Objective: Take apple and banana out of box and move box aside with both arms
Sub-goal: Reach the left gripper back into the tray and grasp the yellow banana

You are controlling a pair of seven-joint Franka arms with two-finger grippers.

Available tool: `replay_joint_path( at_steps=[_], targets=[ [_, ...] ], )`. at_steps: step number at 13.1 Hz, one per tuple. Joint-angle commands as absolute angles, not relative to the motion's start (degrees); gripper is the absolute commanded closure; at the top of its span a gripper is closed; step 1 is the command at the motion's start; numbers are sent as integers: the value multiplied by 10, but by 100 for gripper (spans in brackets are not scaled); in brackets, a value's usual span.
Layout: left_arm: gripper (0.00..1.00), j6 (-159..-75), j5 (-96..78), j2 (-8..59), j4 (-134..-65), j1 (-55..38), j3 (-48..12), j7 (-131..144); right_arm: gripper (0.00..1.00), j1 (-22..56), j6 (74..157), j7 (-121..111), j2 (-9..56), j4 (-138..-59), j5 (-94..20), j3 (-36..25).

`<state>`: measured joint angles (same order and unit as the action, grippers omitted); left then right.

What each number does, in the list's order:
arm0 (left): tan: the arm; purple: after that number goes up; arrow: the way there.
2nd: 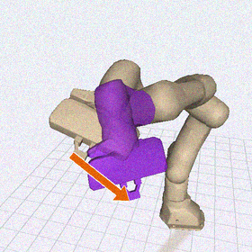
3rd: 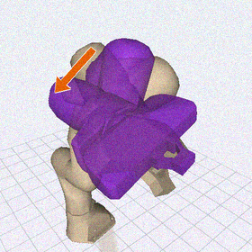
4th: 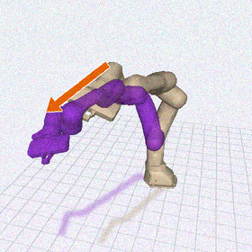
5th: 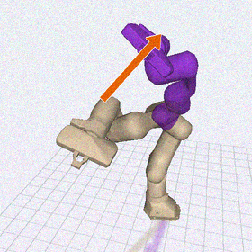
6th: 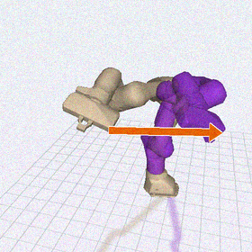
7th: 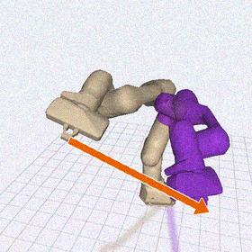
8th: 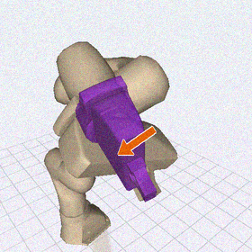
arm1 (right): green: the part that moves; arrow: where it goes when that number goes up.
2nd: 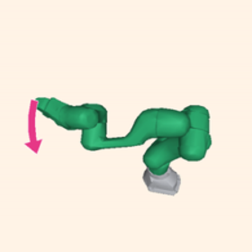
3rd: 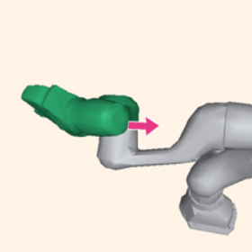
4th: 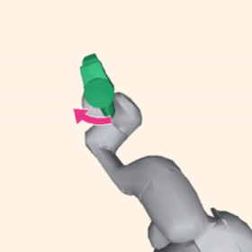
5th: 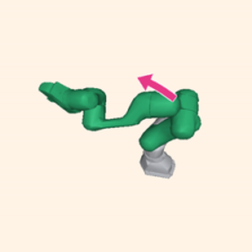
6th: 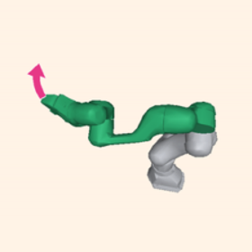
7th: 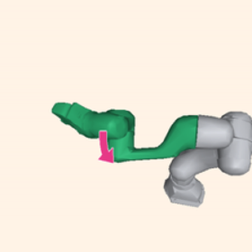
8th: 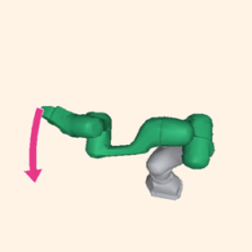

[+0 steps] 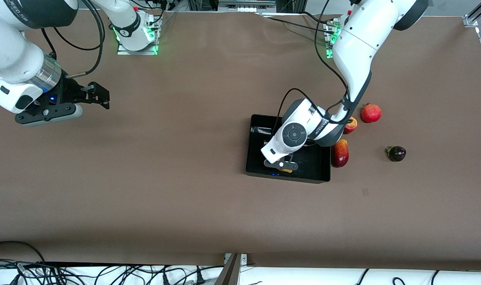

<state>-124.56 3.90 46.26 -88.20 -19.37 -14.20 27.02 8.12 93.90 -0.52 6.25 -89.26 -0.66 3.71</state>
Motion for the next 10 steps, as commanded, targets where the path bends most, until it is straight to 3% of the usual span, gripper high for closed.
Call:
replay_joint_path(
  at_steps=[1,5,10],
  targets=[
    [100,-1217,48,443,-882,-192,-138,277,0,81,931,-4,65,-884,-14,39],
    [100,-1150,47,384,-864,-175,-137,275,0,90,940,26,78,-884,-22,46],
    [100,-1027,49,323,-824,-96,-135,267,0,189,1030,222,169,-881,-51,47]
  ],
)
